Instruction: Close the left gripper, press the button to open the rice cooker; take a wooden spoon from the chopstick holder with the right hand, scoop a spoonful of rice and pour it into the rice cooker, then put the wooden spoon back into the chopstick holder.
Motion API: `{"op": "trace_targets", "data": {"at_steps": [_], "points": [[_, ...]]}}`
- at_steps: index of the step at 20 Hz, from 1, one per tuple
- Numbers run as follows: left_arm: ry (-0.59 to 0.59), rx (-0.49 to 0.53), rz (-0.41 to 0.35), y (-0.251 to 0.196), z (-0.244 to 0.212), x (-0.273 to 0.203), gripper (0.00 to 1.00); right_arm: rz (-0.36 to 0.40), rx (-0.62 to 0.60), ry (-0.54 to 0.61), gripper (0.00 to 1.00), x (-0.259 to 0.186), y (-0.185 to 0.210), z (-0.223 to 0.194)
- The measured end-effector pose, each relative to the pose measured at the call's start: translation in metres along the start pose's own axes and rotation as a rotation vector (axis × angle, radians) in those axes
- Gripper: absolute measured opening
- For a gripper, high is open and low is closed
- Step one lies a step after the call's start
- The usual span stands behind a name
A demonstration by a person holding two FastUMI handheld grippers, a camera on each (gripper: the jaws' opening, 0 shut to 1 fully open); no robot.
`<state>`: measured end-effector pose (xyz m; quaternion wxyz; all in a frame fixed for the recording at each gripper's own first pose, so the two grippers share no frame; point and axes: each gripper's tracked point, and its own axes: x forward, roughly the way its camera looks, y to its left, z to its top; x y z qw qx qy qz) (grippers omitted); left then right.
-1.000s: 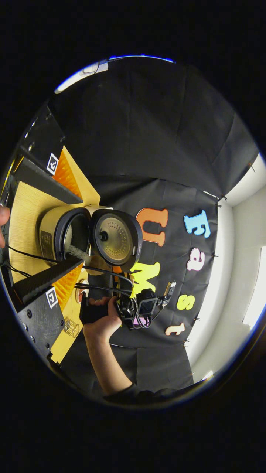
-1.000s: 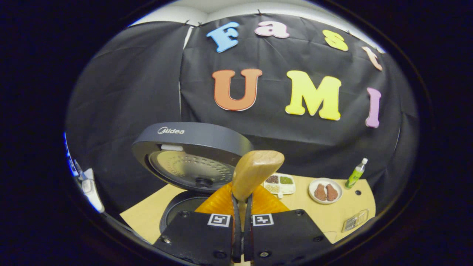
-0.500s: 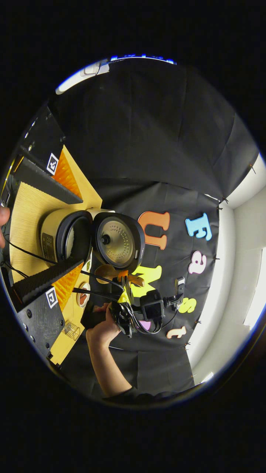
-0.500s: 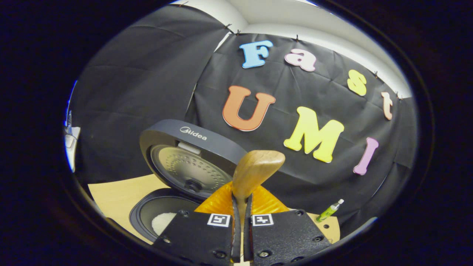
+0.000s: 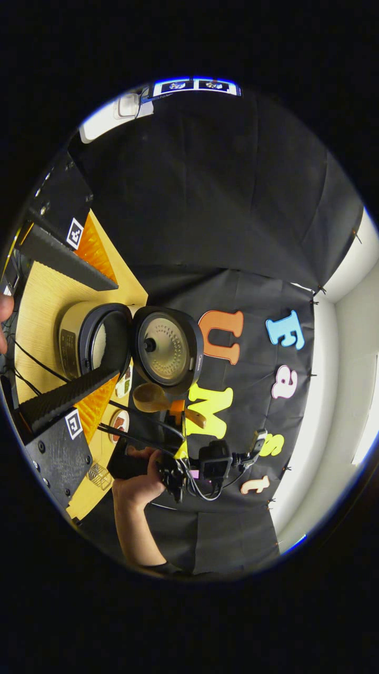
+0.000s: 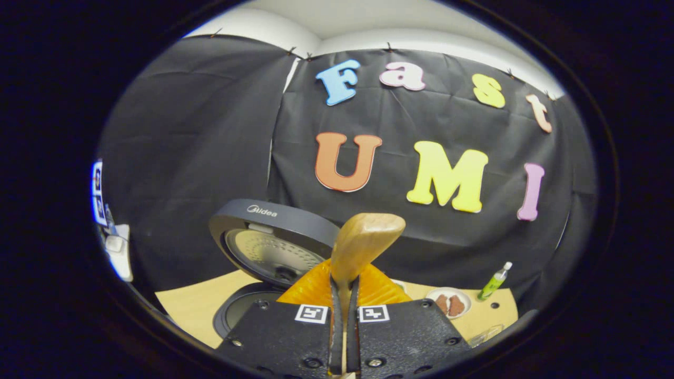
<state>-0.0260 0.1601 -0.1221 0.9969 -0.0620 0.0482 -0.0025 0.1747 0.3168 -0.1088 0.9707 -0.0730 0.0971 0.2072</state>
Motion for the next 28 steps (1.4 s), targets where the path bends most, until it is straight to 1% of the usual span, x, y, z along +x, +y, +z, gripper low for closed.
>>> {"op": "trace_targets", "data": {"at_steps": [2,5,6,8,10,13,16,19,21,24,27,28], "points": [[0.007,0.010,0.015,-0.010,0.008,0.001,0.94,0.032,0.131,0.037,0.08,-0.009,-0.012,-0.002],[0.023,0.027,0.058,-0.019,0.023,-0.006,0.95,0.070,0.403,0.096,0.08,-0.032,-0.033,0.004],[0.023,0.019,0.057,-0.025,0.029,-0.006,0.95,0.074,0.472,0.111,0.08,-0.038,-0.044,0.006],[0.026,0.013,0.076,-0.034,0.042,-0.002,0.95,0.075,0.572,0.120,0.08,-0.050,-0.071,0.009],[0.015,0.011,0.093,-0.041,0.055,0.001,0.95,0.075,0.642,0.114,0.08,-0.065,-0.101,0.016],[0.009,0.006,0.101,-0.053,0.063,0.005,0.95,0.034,0.753,0.114,0.08,-0.092,-0.158,0.016],[0.024,0.014,0.090,-0.069,0.063,0.010,0.95,-0.021,0.792,0.088,0.08,-0.118,-0.216,0.013],[0.023,-0.004,0.086,-0.080,0.069,0.026,0.95,-0.104,0.814,0.070,0.08,-0.136,-0.278,0.002],[0.021,-0.011,0.091,-0.086,0.076,0.038,0.95,-0.174,0.812,0.060,0.08,-0.145,-0.320,-0.010],[0.009,0.001,0.106,-0.092,0.089,0.052,0.95,-0.287,0.768,0.081,0.08,-0.153,-0.380,-0.042],[0.026,-0.003,0.107,-0.104,0.091,0.064,0.95,-0.383,0.728,0.136,0.08,-0.150,-0.429,-0.084],[0.035,-0.002,0.109,-0.108,0.090,0.069,0.95,-0.408,0.719,0.153,0.08,-0.146,-0.439,-0.098]]}}
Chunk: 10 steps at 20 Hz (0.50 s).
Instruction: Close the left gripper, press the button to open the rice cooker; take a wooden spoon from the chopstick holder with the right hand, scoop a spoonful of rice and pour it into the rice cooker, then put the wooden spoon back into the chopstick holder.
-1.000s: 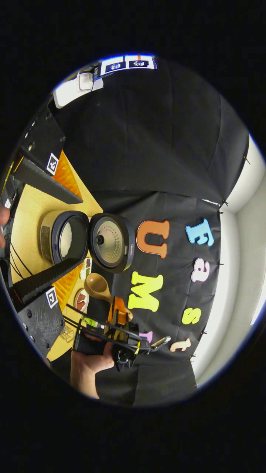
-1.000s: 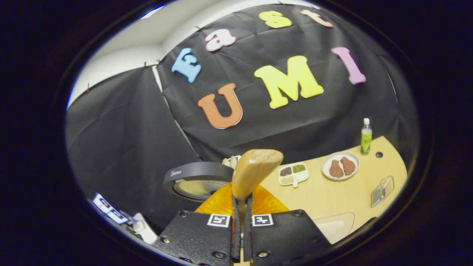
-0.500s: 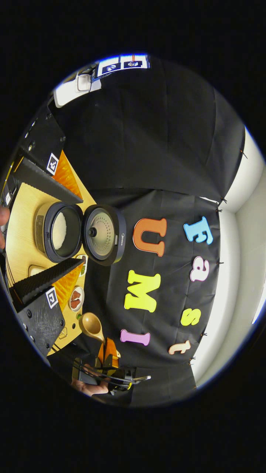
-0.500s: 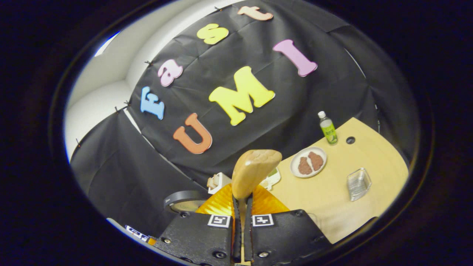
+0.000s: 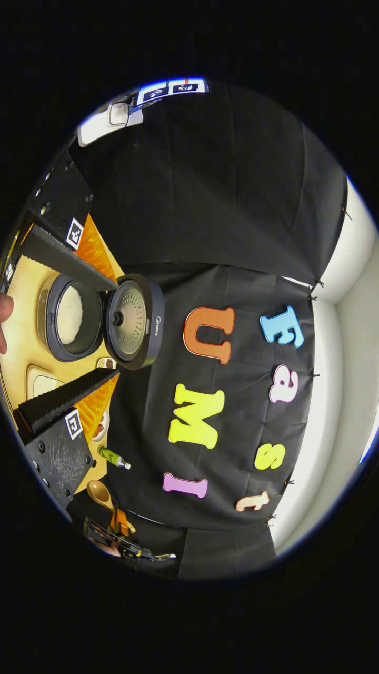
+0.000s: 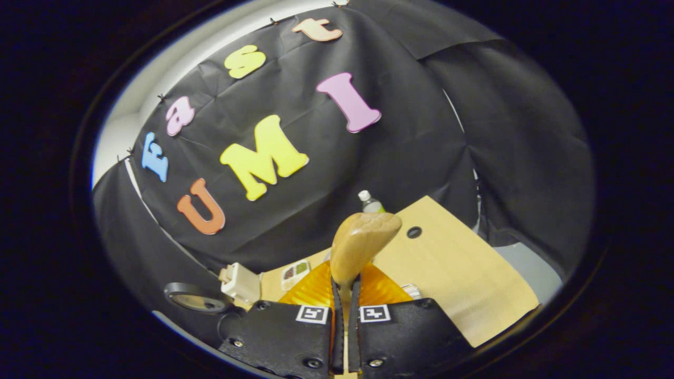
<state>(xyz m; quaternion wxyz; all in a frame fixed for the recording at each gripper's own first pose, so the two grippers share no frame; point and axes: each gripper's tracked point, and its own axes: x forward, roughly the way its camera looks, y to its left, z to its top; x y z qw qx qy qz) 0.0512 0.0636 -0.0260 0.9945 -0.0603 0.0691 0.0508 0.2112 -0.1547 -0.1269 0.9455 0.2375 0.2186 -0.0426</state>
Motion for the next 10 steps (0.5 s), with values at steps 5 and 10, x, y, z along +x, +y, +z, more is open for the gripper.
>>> {"op": "trace_targets", "data": {"at_steps": [5,10], "points": [[0.007,0.017,0.007,-0.018,0.010,0.018,0.95,-0.090,-0.008,0.089,0.08,0.053,-0.055,-0.040],[0.010,0.030,0.021,-0.024,0.018,0.027,0.95,-0.133,-0.071,0.126,0.08,0.085,-0.079,-0.074]]}}
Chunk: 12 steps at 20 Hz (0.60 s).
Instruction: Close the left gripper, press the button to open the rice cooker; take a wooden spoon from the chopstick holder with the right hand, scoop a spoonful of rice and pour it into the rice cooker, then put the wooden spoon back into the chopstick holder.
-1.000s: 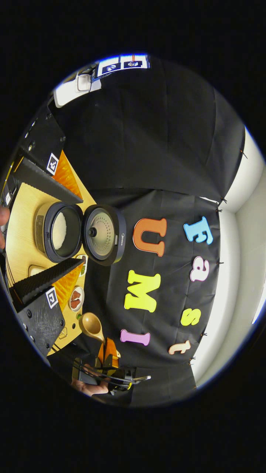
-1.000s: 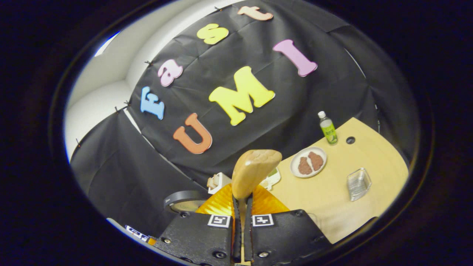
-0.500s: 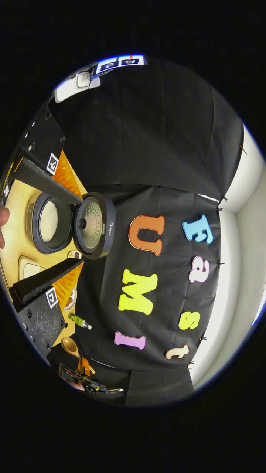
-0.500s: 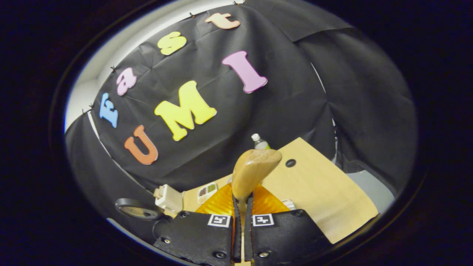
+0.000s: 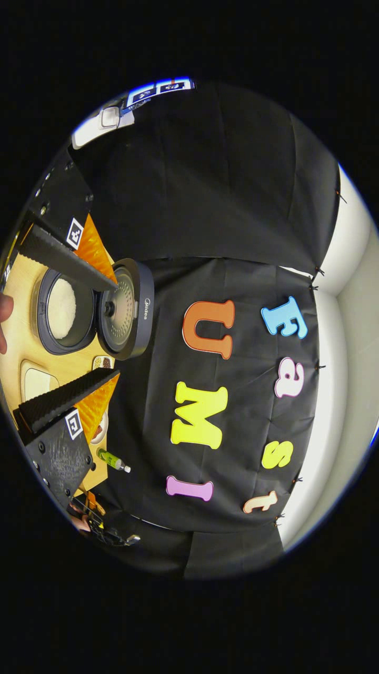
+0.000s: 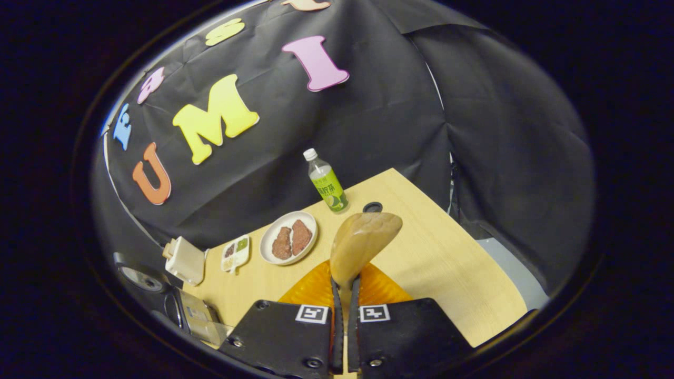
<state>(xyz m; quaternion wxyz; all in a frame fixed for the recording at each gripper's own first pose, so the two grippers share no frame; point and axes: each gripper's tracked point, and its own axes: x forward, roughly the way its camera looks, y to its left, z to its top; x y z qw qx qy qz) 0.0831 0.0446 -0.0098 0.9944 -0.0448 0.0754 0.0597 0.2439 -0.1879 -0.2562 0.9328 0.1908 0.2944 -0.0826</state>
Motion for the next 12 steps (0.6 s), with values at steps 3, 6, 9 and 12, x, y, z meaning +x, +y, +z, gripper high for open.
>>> {"op": "trace_targets", "data": {"at_steps": [3,6,9,12], "points": [[-0.004,-0.005,0.025,0.008,0.005,0.001,0.95,-0.011,-0.004,0.031,0.10,0.017,-0.003,-0.022],[-0.006,-0.004,0.041,0.012,0.012,0.002,0.95,-0.032,0.013,0.041,0.13,0.025,-0.007,-0.033],[-0.030,-0.009,0.045,0.012,0.024,0.004,0.95,-0.031,0.021,0.028,0.18,0.021,-0.009,-0.032],[-0.032,-0.024,0.038,0.012,0.034,0.013,0.95,-0.049,-0.015,0.000,0.28,0.012,-0.013,-0.020]]}}
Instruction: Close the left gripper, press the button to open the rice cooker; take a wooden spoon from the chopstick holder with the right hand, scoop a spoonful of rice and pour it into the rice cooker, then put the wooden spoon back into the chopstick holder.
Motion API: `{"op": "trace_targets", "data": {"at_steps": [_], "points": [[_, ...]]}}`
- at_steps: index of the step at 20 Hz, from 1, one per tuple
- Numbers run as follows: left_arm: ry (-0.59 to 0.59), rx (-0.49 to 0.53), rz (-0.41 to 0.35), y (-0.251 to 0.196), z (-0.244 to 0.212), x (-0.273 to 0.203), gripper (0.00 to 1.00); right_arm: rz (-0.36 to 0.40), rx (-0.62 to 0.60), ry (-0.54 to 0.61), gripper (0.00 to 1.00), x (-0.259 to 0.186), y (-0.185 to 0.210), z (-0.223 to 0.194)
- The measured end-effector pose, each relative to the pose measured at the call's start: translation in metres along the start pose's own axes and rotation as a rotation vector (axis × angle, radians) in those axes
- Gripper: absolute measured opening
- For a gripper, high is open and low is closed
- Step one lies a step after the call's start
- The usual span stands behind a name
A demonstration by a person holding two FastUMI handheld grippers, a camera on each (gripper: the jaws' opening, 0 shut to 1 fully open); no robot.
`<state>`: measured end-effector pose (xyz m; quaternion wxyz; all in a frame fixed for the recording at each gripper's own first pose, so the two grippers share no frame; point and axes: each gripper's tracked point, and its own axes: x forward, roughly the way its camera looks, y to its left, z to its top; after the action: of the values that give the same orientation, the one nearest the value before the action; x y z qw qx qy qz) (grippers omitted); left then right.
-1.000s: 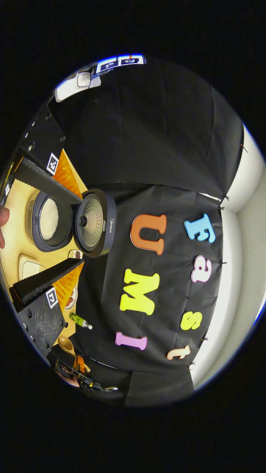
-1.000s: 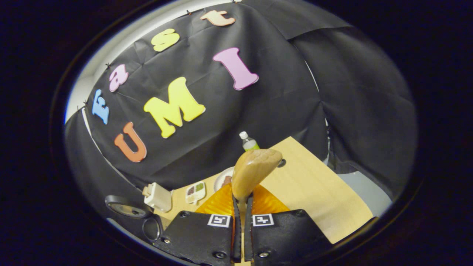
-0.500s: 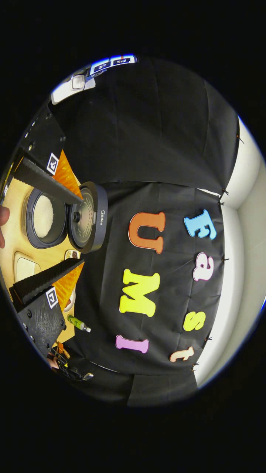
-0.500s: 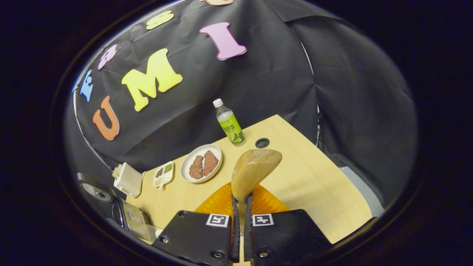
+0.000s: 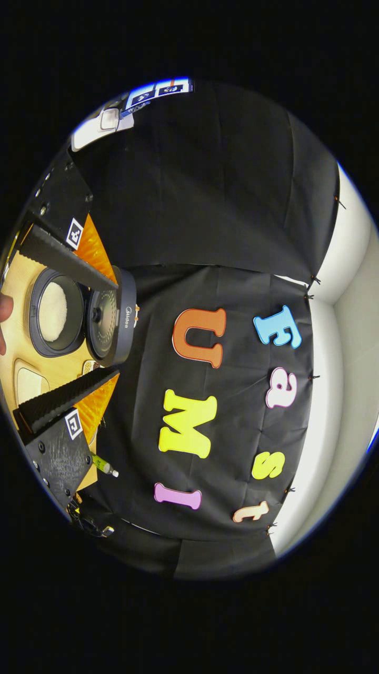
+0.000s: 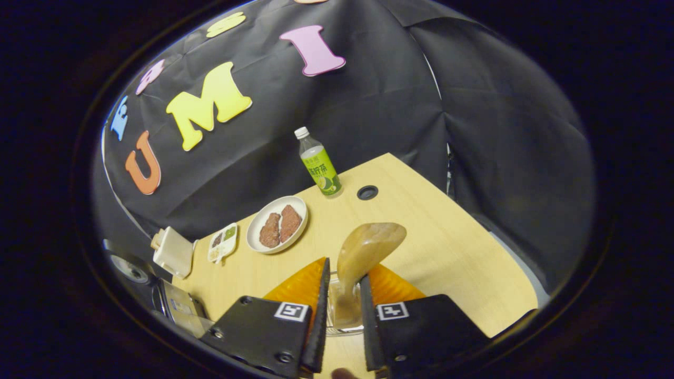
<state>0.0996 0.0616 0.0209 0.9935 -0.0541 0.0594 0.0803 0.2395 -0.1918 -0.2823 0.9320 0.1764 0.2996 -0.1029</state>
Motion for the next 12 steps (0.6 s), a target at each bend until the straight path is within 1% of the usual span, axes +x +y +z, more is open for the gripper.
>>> {"op": "trace_targets", "data": {"at_steps": [1,2,3,5,6,7,8,9,10,11,12], "points": [[0.001,-0.004,0.003,0.002,0.002,0.003,0.95,0.007,-0.006,-0.012,0.55,-0.006,0.002,0.006],[0.000,-0.008,0.005,0.004,0.006,0.005,0.95,0.007,-0.013,-0.029,0.53,-0.012,0.000,0.012],[-0.006,-0.011,0.008,0.004,0.011,0.008,0.95,-0.007,-0.023,-0.051,0.67,-0.018,-0.003,0.020],[-0.012,0.000,0.014,0.005,0.017,0.015,0.94,0.004,-0.030,-0.097,0.78,-0.038,0.000,0.038],[-0.014,0.004,0.016,0.005,0.019,0.018,0.94,0.004,-0.044,-0.126,0.78,-0.049,0.000,0.047],[-0.012,0.003,0.016,0.005,0.020,0.021,0.94,0.003,-0.066,-0.159,0.86,-0.060,0.000,0.059],[-0.009,0.001,0.019,0.005,0.022,0.025,0.95,0.005,-0.092,-0.194,0.85,-0.073,0.001,0.069],[-0.005,0.005,0.020,0.005,0.023,0.030,0.95,0.016,-0.123,-0.228,0.88,-0.087,0.005,0.080],[-0.006,0.010,0.014,0.003,0.026,0.036,0.94,0.024,-0.160,-0.257,0.86,-0.100,0.010,0.088],[-0.004,0.013,0.009,0.001,0.029,0.042,0.95,0.032,-0.197,-0.288,1.00,-0.114,0.015,0.095],[-0.007,0.015,0.005,0.001,0.032,0.050,0.95,0.039,-0.231,-0.319,0.94,-0.126,0.019,0.103]]}}
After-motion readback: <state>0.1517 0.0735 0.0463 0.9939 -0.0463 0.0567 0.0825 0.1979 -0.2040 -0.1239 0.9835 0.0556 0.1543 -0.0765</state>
